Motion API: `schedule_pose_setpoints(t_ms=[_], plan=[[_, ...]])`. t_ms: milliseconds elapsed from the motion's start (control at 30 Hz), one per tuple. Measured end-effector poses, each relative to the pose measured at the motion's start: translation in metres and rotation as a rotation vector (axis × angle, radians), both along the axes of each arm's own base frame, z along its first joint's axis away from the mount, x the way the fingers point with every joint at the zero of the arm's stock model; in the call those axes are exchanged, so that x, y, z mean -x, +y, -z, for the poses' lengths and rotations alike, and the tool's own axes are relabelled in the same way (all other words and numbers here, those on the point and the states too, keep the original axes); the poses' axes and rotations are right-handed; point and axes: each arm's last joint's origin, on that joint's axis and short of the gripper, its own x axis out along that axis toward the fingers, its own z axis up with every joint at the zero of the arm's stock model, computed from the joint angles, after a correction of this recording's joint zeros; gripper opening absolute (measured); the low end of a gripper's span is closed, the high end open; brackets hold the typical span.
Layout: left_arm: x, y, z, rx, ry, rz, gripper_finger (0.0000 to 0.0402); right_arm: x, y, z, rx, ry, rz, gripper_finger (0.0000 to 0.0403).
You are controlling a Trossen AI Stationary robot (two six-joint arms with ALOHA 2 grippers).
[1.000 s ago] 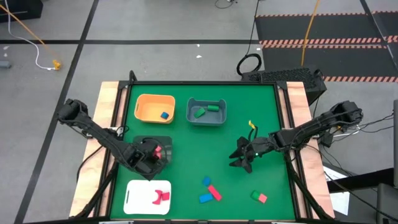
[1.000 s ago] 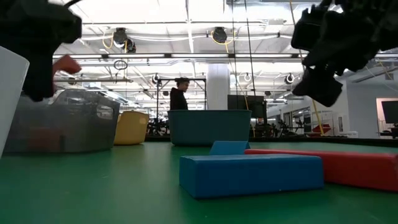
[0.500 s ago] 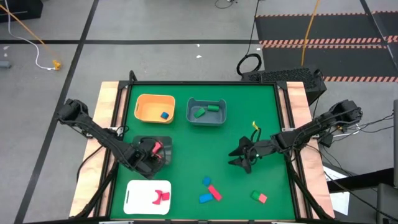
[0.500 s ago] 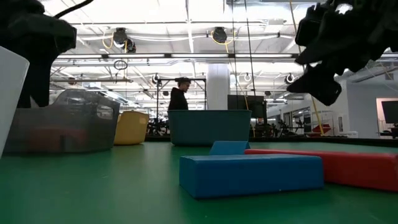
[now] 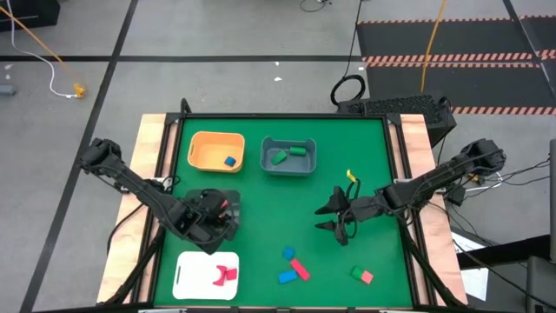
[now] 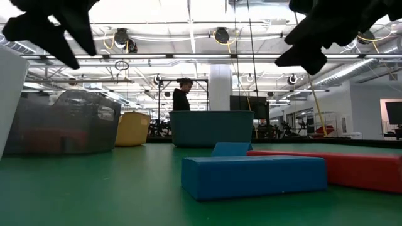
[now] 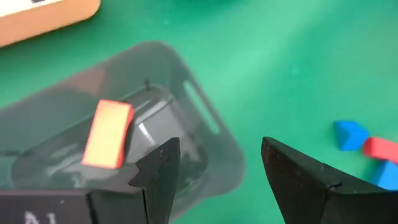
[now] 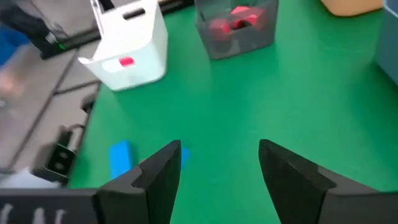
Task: Sort & place blocks by color
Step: Put the red rectangular block into the white bin
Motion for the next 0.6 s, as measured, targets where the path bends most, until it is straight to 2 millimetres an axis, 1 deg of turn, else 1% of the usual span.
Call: schedule_pose_setpoints(t_ms=[67,133,367,600], plan=[[-0.002,-0.001,-0.002,-0.011,-0.025,0.013,0.0227,0.001,0.002,0.001,-0.006,0.006,-0.004,0.0206],[-0.005,-0.002,-0.004,-0.009,-0.053,0.024,0.0227,-0.002,0.005,0.004,-0.048,0.010,0.016,0.0206],[-0.017,-0.003,-0.008,0.003,-0.134,0.079,0.0227,-0.015,0.027,0.033,-0.051,0.041,0.045,0.0206],[-0.029,-0.009,-0.016,0.006,-0.246,0.178,0.0227,-0.023,0.047,0.045,-0.133,-0.023,0.045,0.0206]])
